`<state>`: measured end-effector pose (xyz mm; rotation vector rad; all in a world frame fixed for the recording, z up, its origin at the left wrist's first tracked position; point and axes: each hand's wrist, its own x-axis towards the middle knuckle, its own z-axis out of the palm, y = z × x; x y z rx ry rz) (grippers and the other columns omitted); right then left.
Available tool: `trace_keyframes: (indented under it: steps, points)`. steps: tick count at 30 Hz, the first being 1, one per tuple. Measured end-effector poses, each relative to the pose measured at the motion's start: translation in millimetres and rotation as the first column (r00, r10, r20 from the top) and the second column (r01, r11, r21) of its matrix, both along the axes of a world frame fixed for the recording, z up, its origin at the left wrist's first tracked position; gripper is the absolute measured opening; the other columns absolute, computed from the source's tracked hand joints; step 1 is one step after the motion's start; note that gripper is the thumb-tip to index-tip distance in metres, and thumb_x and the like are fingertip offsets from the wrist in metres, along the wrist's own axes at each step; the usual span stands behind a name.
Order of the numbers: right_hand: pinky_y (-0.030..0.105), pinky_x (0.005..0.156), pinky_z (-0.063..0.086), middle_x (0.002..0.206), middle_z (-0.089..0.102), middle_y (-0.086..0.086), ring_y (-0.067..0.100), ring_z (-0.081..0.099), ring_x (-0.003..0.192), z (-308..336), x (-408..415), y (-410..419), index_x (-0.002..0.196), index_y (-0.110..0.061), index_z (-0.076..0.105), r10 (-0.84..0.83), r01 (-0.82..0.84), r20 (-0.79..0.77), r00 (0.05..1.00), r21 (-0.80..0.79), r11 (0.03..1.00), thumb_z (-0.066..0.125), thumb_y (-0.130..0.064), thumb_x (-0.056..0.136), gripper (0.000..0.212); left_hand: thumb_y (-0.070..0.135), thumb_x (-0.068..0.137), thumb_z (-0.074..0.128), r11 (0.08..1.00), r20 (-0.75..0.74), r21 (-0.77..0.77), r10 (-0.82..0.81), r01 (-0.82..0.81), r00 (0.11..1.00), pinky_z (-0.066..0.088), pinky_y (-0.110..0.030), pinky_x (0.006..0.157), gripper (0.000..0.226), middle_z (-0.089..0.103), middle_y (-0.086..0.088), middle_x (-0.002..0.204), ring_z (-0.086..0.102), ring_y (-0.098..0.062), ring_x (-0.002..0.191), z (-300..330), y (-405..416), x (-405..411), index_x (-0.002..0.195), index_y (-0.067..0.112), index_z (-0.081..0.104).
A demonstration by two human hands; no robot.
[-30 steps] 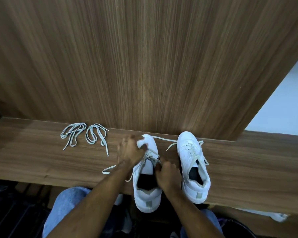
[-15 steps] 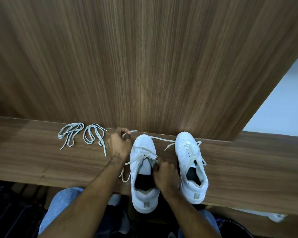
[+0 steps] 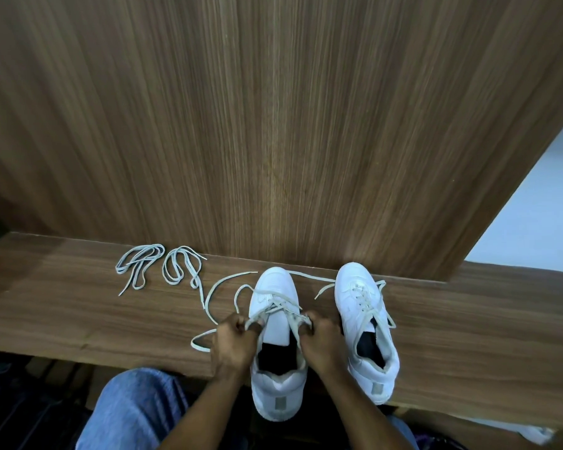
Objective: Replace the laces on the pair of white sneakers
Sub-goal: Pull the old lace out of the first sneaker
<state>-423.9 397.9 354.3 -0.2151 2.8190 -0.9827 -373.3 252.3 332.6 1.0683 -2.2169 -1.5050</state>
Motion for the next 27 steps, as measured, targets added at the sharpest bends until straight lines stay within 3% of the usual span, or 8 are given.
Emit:
trace_keyframes:
  steps: [4,9,15,18,20,22,24,27]
  points:
    - [0.036,0.083,0.05,0.11,0.069,0.006,0.031,0.062,0.104,2,-2,-1,0.125,-0.032,0.055,0.085,-0.077,-0.086,0.993,0.09,0.993,0.048,-0.028,0.088,0.038,0.036,0.079,0.075,0.999,0.032,0.029,-0.016,0.015,0.999,0.046,-0.039,0.062,0.037,0.051,-0.004,0.049,0.053,-0.03,0.059,0,-3,0,0.05,0.021,0.058]
    - [0.039,0.082,0.048,0.126,0.059,0.009,0.037,0.061,0.105,15,-5,-15,0.143,-0.03,0.033,0.399,-0.287,-0.159,0.903,0.466,0.837,0.043,-0.023,0.093,0.051,0.044,0.084,0.066,0.998,0.109,-0.025,-0.052,0.055,0.993,0.048,-0.036,0.073,0.034,0.069,-0.016,0.083,0.064,-0.037,0.086,-2,3,-1,0.06,0.022,0.056]
    - [0.041,0.08,0.049,0.132,0.042,0.009,0.033,0.055,0.113,16,-9,-43,0.127,-0.018,0.05,0.532,-0.375,-0.147,0.834,0.556,0.741,0.046,-0.019,0.096,0.031,0.048,0.086,0.062,0.99,0.118,-0.12,-0.055,0.069,0.991,0.051,-0.039,0.075,0.029,0.07,-0.014,0.087,0.063,-0.037,0.09,-5,8,1,0.081,0.02,0.065]
    - [0.037,0.081,0.048,0.12,0.056,0.004,0.032,0.061,0.103,14,-22,-42,0.11,-0.023,0.059,0.392,-0.323,-0.147,0.908,0.352,0.879,0.048,-0.026,0.093,0.021,0.051,0.088,0.057,0.983,0.17,-0.176,-0.014,0.044,0.985,0.048,-0.037,0.075,0.034,0.068,-0.016,0.097,0.061,-0.039,0.097,-7,12,1,0.094,0.018,0.066]
    - [0.036,0.078,0.049,0.1,0.068,0.001,0.027,0.065,0.091,16,-32,-35,0.092,-0.023,0.065,0.063,-0.062,0.006,0.998,-0.072,0.995,0.052,-0.028,0.086,0.015,0.048,0.09,0.055,0.974,0.196,-0.222,-0.006,0.05,0.981,0.046,-0.036,0.074,0.033,0.067,-0.017,0.1,0.06,-0.039,0.098,-9,14,2,0.098,0.018,0.065]
    - [0.041,0.074,0.054,0.084,0.071,0.005,0.027,0.07,0.078,18,-38,-27,0.078,-0.02,0.064,-0.162,0.329,0.353,0.921,-0.488,0.808,0.053,-0.018,0.083,0.012,0.046,0.092,0.052,0.964,0.195,-0.253,-0.032,0.082,0.98,0.044,-0.035,0.072,0.031,0.067,-0.017,0.1,0.06,-0.039,0.098,-10,15,1,0.098,0.018,0.063]
    - [0.042,0.073,0.056,0.086,0.071,0.008,0.028,0.071,0.078,10,-38,-24,0.081,-0.022,0.058,-0.222,0.45,0.43,0.875,-0.556,0.699,0.052,-0.015,0.083,0.009,0.046,0.093,0.051,0.96,0.19,-0.262,-0.048,0.098,0.981,0.042,-0.035,0.07,0.031,0.067,-0.016,0.101,0.06,-0.039,0.098,-12,15,2,0.099,0.018,0.062]
    - [0.043,0.084,0.053,0.108,0.064,-0.006,0.021,0.064,0.096,0,-34,-22,0.104,-0.035,0.051,-0.109,0.109,0.016,0.994,-0.241,0.964,0.055,-0.041,0.077,0.028,0.048,0.093,0.051,0.96,0.18,-0.252,-0.073,0.117,0.981,0.044,-0.035,0.07,0.031,0.067,-0.016,0.099,0.06,-0.04,0.097,-14,12,1,0.098,0.019,0.061]
